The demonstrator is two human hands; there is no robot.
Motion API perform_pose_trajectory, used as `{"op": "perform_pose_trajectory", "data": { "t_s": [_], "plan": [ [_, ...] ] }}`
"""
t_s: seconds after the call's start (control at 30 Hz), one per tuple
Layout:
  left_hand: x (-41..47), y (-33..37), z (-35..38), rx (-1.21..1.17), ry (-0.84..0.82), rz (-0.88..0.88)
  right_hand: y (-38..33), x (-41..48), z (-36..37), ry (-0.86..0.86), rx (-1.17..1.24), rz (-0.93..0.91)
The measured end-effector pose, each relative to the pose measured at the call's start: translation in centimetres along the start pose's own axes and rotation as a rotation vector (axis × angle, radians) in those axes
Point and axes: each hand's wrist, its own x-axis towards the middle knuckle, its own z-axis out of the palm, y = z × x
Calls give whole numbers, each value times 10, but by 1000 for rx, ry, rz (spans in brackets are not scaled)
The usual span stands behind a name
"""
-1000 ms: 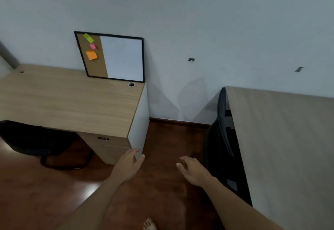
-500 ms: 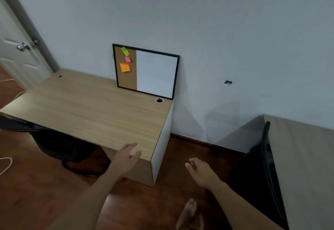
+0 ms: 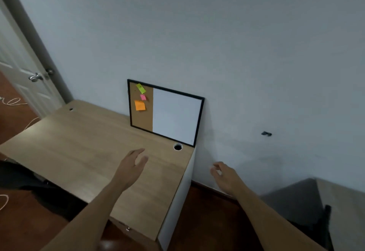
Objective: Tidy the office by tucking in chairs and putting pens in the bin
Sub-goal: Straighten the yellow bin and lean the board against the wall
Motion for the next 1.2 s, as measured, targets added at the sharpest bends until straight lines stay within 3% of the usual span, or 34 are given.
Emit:
{"op": "perform_pose_trajectory", "data": {
  "t_s": [0.47, 0.6, 0.83, 1.2],
  "plan": [
    [207, 40, -42, 42, 93, -23, -72, 184, -84, 102, 70, -75],
    [288, 35, -56, 22, 101, -32, -82, 236, -88, 101, 46, -24],
    [405, 9, -76, 40, 128, -202, -98, 307, -89, 80, 62, 71],
    [503, -20, -83, -15, 173, -397, -96, 352, -78, 57, 37, 163]
  ]
}}
